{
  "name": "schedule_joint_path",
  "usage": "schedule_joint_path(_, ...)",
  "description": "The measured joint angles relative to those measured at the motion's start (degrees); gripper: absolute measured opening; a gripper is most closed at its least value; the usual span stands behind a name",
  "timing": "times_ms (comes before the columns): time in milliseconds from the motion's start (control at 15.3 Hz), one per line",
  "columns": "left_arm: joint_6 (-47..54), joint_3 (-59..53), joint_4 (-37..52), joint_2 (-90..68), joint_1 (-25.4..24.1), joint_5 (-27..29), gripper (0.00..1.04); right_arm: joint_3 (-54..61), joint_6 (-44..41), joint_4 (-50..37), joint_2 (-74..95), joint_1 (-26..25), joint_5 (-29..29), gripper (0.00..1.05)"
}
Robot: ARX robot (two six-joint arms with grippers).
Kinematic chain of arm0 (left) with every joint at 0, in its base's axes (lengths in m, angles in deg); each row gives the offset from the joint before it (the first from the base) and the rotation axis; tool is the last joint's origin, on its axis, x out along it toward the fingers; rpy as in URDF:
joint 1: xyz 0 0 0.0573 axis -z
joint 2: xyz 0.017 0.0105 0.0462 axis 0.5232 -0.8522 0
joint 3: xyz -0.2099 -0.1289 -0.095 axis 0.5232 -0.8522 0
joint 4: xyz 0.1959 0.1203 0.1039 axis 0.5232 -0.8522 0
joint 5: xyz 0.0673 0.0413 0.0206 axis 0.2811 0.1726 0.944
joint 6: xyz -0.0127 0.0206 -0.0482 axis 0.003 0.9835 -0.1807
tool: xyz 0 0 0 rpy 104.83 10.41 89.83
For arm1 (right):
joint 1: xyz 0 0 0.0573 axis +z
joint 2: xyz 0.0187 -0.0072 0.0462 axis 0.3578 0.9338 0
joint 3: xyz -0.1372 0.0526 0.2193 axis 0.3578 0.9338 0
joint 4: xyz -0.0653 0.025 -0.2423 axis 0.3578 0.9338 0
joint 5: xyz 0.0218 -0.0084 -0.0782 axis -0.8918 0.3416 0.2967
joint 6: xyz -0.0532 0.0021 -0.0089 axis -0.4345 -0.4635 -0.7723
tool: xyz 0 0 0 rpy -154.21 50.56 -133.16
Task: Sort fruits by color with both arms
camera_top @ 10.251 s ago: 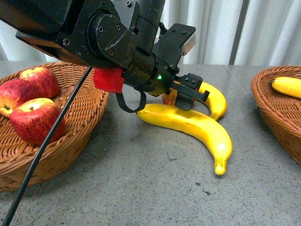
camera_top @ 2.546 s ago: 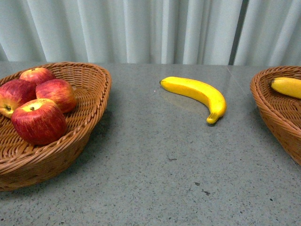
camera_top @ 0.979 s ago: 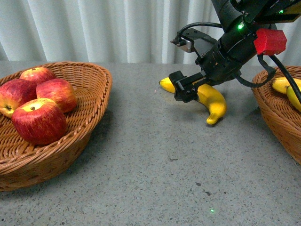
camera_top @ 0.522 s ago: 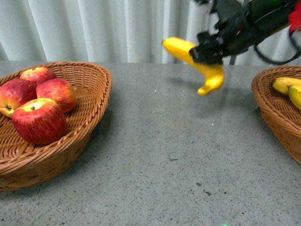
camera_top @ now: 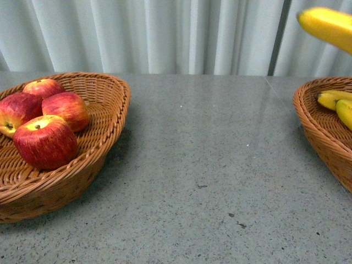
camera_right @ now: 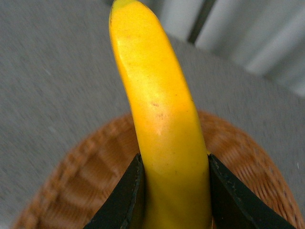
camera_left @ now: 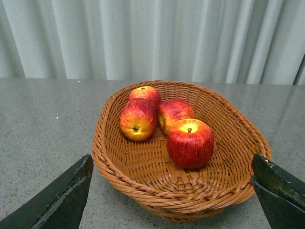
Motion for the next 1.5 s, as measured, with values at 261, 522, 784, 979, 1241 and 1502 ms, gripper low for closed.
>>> schedule_joint_path(261, 0.00, 0.00, 0.00, 0.00, 0.00, -0.02, 0.98, 9.94, -3.48, -0.66, -3.13, -7.98, -1.70, 0.31)
schedule_joint_path(522, 0.00, 0.00, 0.00, 0.00, 0.02, 0.00, 0.98, 11.34, -3.61, -0.94, -7.58, -8.02, -5.38, 0.79)
schedule_joint_path(784, 0.00, 0.00, 0.00, 0.00, 0.00, 0.00, 0.98, 10.91, 0.57, -1.95, -12.46, -6.45, -8.17, 0.98)
schedule_joint_path(979, 0.00, 0.00, -0.02, 0.00, 0.00, 0.02, 0.98, 24.94, 15.21, -28.63, -24.92, -2.29, 4.90, 0.73)
schedule_joint_path(1241, 0.00, 0.00, 0.00, 0.00, 0.00, 0.02, 0.98, 44.92, 22.62, -19.80, -52.02, 4.68, 13.57, 0.25)
schedule_joint_path(1502, 0.00, 0.00, 0.00, 0.00, 0.02, 0.00, 0.98, 56.00, 23.08, -7.89, -79.69, 5.03, 14.12, 0.02)
